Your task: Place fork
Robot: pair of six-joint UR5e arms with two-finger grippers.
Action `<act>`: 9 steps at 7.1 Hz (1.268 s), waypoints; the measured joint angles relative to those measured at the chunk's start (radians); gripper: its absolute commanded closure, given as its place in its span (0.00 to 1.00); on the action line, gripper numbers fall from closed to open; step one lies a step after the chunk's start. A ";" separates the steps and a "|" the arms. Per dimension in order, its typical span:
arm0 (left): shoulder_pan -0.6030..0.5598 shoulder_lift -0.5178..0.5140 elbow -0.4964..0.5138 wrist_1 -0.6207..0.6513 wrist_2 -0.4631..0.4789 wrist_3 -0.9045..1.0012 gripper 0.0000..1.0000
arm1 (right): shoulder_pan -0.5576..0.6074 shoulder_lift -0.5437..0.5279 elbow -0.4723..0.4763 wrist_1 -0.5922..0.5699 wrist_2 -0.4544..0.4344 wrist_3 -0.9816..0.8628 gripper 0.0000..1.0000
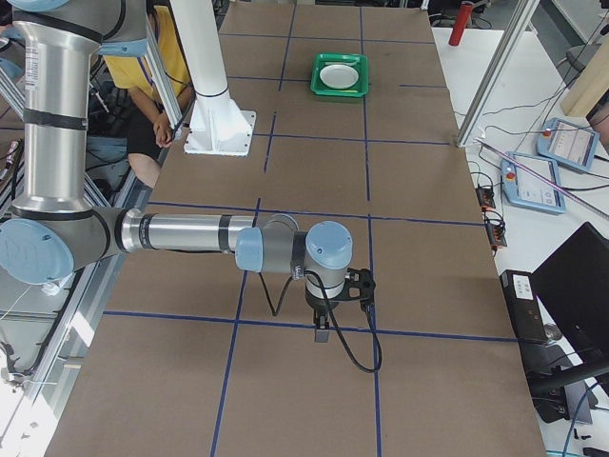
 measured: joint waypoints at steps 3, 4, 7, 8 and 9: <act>-0.024 0.076 0.006 -0.012 -0.021 0.024 0.00 | 0.000 0.000 0.000 0.000 0.000 -0.001 0.00; -0.035 0.085 0.005 -0.013 -0.037 0.024 0.00 | 0.000 0.000 0.000 0.000 0.000 -0.001 0.00; -0.047 0.090 0.002 0.004 -0.074 0.022 0.00 | 0.000 0.000 0.000 0.000 0.000 0.000 0.00; -0.052 0.091 -0.013 0.050 -0.076 0.023 0.00 | 0.000 0.000 0.000 0.000 0.000 0.000 0.00; -0.056 0.089 -0.047 0.136 -0.074 0.023 0.00 | 0.000 0.000 0.000 0.000 0.000 0.000 0.00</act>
